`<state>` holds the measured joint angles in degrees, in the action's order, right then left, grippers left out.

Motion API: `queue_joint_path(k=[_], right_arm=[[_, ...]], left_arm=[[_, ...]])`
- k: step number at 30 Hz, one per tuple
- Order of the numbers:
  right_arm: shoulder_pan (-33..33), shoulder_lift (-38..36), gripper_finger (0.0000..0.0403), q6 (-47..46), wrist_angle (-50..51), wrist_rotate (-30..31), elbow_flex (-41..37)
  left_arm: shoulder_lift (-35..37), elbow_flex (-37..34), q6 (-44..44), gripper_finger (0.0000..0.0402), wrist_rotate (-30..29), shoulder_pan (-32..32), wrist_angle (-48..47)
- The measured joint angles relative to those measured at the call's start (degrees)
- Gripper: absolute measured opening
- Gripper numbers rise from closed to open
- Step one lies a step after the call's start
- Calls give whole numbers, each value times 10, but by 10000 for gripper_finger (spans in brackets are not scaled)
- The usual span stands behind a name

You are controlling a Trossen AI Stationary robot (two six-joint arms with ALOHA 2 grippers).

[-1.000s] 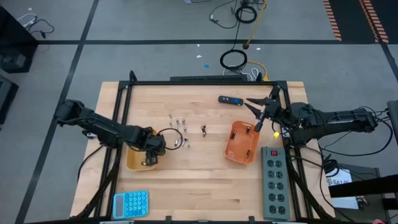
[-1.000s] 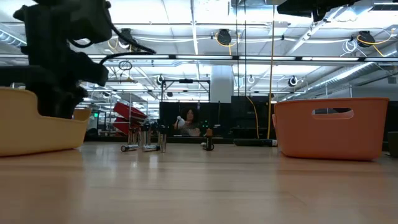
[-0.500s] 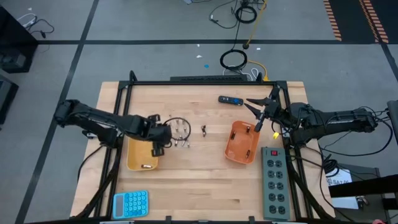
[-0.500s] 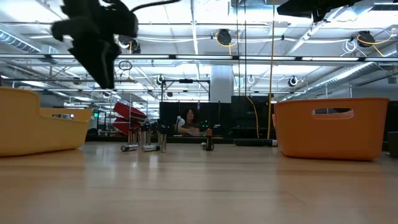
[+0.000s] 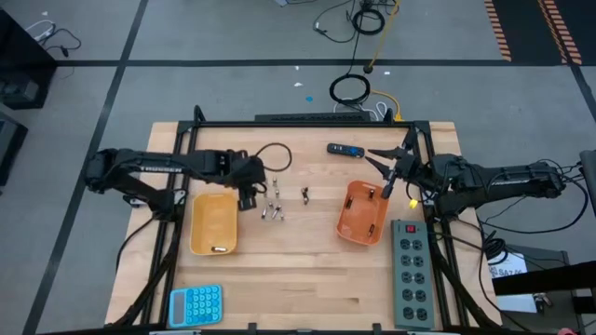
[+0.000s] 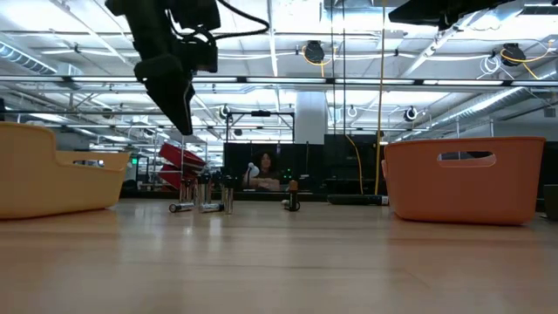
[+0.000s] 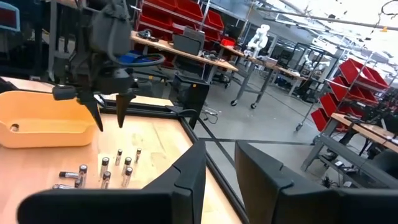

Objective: Sort batteries
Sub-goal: Put the silver battery into the yellow bin

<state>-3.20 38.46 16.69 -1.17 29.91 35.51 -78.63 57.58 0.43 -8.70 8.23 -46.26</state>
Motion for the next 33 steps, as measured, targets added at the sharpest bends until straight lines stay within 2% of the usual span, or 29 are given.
queue_joint_path(k=[3,7,19,24,33], right_arm=[[3,0,77,4,0,2,0],[5,0,77,-1,13,2,0],[5,0,77,-10,24,3,0],[5,0,77,-10,24,3,0],[5,0,77,-10,24,3,0]], left_arm=[[0,-8,2,191,25,24,21],[0,-54,4,191,56,42,63],[0,-134,15,191,48,58,149],[0,-153,15,191,21,59,178],[0,-180,14,191,21,60,222]])
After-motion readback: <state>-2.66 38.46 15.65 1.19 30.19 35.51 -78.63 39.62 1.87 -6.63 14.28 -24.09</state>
